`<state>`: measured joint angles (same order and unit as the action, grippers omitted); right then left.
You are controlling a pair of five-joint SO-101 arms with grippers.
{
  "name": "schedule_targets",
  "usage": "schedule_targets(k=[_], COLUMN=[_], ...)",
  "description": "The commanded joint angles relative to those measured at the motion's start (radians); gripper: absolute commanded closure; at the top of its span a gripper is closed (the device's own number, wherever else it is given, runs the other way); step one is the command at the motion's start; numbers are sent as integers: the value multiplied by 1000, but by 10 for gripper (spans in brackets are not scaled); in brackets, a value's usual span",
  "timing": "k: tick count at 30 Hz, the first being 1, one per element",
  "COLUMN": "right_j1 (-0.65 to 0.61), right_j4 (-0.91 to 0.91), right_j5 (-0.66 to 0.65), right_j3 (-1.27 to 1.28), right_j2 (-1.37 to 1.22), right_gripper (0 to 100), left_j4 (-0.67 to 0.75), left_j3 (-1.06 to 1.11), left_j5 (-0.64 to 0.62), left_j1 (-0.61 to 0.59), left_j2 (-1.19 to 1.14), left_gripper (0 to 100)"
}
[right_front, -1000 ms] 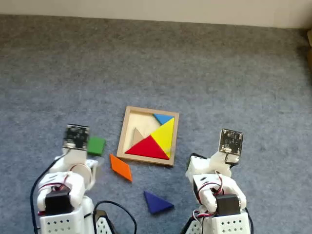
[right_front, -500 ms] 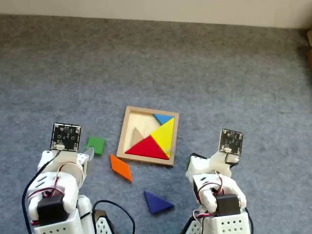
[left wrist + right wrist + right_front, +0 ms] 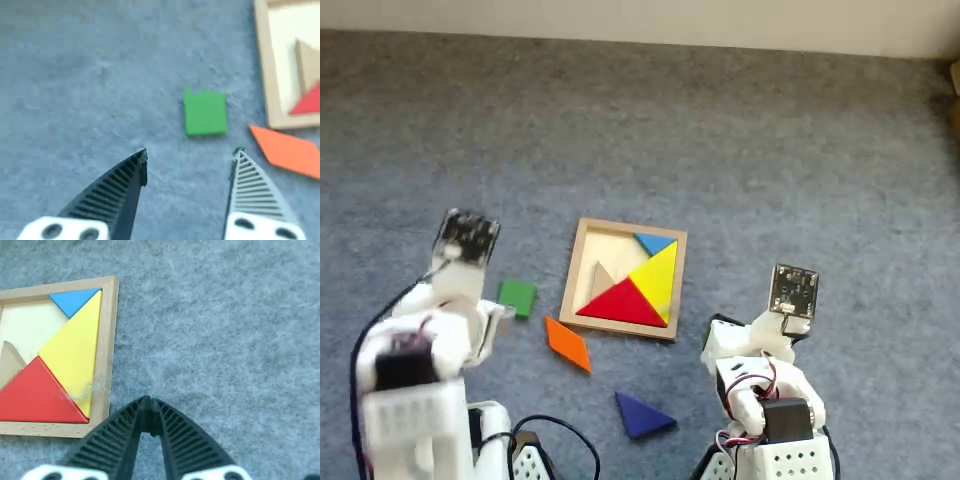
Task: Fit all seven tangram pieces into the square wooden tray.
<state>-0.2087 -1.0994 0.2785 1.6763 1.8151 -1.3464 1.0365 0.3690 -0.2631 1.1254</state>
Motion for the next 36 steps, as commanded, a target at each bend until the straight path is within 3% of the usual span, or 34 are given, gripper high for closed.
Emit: schedule_targets(k=[1,5,24,33,36], right_j1=[15,15,15,15,15], right_j4=[-1,-1,-1,-1,-1], right_j5=[-12,-12,-12,-12,-11], right_j3=[137,137,137,137,137], right_j2=[16,16,16,16,16], right_gripper=[994,994,994,994,994], left_j4=[31,124,508,493,494], left_j3=[-84,-82,-88,-153,-153], left_j5=[6,-46,-64,-64,-64], left_j1=[50,45,47,65,68], left_j2=[-226,-361,-800,-905,-911], left_gripper=[722,653,716,716,767])
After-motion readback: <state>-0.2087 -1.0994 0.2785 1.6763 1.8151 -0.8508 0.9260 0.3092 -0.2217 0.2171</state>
